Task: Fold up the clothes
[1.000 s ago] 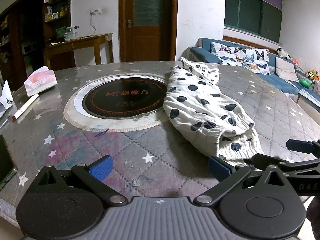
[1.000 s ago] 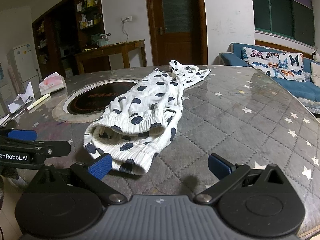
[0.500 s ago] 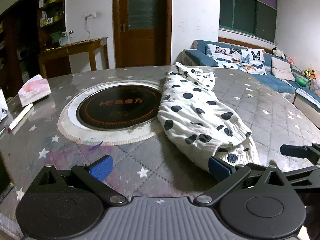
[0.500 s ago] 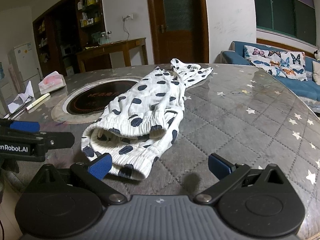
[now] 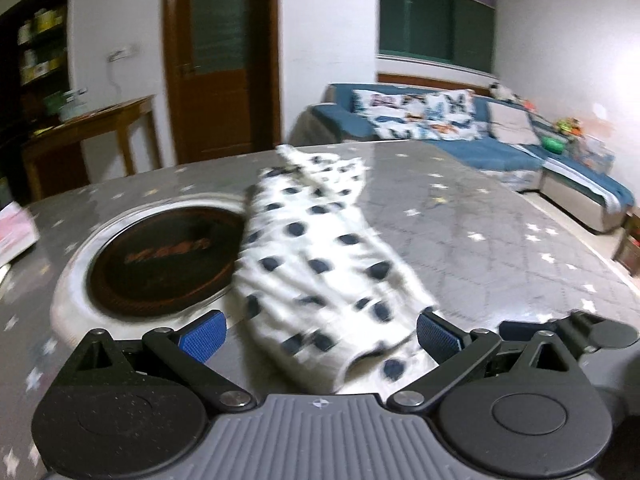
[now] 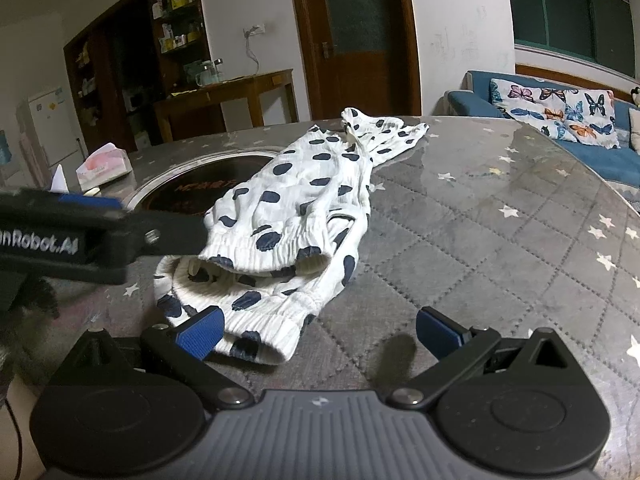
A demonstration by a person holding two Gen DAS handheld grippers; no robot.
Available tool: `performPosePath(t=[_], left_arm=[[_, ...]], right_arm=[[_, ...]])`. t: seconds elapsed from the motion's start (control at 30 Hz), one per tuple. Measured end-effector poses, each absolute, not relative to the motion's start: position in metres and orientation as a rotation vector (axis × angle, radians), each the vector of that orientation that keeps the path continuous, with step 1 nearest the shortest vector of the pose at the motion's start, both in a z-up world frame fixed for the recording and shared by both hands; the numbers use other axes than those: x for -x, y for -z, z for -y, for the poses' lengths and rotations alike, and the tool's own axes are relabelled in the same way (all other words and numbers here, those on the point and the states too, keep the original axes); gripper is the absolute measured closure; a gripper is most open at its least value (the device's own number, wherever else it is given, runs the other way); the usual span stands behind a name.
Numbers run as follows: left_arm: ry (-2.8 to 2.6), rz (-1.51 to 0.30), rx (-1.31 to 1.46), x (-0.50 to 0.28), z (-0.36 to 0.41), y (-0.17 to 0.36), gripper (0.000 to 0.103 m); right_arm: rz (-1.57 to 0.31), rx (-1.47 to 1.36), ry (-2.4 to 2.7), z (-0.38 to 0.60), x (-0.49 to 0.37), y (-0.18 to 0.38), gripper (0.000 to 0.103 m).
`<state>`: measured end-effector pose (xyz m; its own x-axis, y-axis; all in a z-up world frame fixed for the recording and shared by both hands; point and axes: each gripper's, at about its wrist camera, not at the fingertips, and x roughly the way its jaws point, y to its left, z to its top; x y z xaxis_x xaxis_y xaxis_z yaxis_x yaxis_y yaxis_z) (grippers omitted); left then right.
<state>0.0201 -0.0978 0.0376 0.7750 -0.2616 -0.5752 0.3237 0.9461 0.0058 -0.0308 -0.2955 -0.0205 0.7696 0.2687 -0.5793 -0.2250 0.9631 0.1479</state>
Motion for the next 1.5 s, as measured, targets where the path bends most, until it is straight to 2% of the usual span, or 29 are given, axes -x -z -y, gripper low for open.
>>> performPosePath(t=[0.13, 0.2, 0.37, 0.47, 0.53, 0.57, 0.63, 0.67, 0.83, 1.07, 1.17, 1.27, 1.33, 1.4, 1.5], left_arm=[[0.358, -0.611, -0.138, -0.035, 0.12, -0.042, 0.001], [0.372, -0.607, -0.168, -0.043, 0.132, -0.042, 0.001], [0.389, -0.661, -0.198, -0.063, 0.15, -0.028, 0.018], [0.399, -0.694, -0.216, -0.075, 0.16, -0.019, 0.032], [0.403, -0.715, -0.218, -0.082, 0.163, -0.015, 0.048], [0.409, -0.729, -0.206, -0.086, 0.162, -0.012, 0.052], [0.425, -0.742, -0.181, -0.089, 0.157, -0.011, 0.066], [0.433, -0.746, -0.169, -0.09, 0.155, -0.011, 0.068], [0.462, -0.74, -0.114, -0.093, 0.142, -0.014, 0.091], [0.452, -0.711, -0.053, -0.09, 0.119, -0.024, 0.095], [0.446, -0.697, -0.028, -0.089, 0.109, -0.029, 0.096], [0.424, -0.681, 0.0, -0.086, 0.094, -0.034, 0.096], [0.392, -0.667, 0.024, -0.083, 0.079, -0.038, 0.096], [0.36, -0.654, 0.047, -0.08, 0.063, -0.042, 0.097], [0.312, -0.632, 0.083, -0.076, 0.039, -0.048, 0.097]], right_arm=[[-0.64, -0.08, -0.271, 0.297, 0.03, 0.022, 0.001], [-0.643, -0.084, -0.273, 0.297, 0.029, 0.023, 0.005], [-0.643, -0.089, -0.283, 0.297, 0.028, 0.024, 0.01], [-0.641, -0.086, -0.288, 0.296, 0.029, 0.024, 0.014], [-0.637, -0.088, -0.289, 0.297, 0.029, 0.024, 0.019], [-0.636, -0.092, -0.291, 0.297, 0.029, 0.024, 0.022], [-0.632, -0.105, -0.296, 0.3, 0.029, 0.024, 0.025], [-0.631, -0.112, -0.298, 0.301, 0.029, 0.024, 0.028], [-0.629, -0.138, -0.304, 0.306, 0.027, 0.023, 0.04], [-0.637, -0.182, -0.322, 0.31, 0.02, 0.022, 0.056], [-0.643, -0.174, -0.322, 0.306, 0.016, 0.022, 0.059], [-0.649, -0.169, -0.33, 0.301, 0.014, 0.022, 0.071], [-0.654, -0.17, -0.332, 0.3, 0.013, 0.022, 0.074], [-0.653, -0.171, -0.331, 0.299, 0.013, 0.022, 0.086], [-0.646, -0.175, -0.319, 0.301, 0.014, 0.02, 0.091]])
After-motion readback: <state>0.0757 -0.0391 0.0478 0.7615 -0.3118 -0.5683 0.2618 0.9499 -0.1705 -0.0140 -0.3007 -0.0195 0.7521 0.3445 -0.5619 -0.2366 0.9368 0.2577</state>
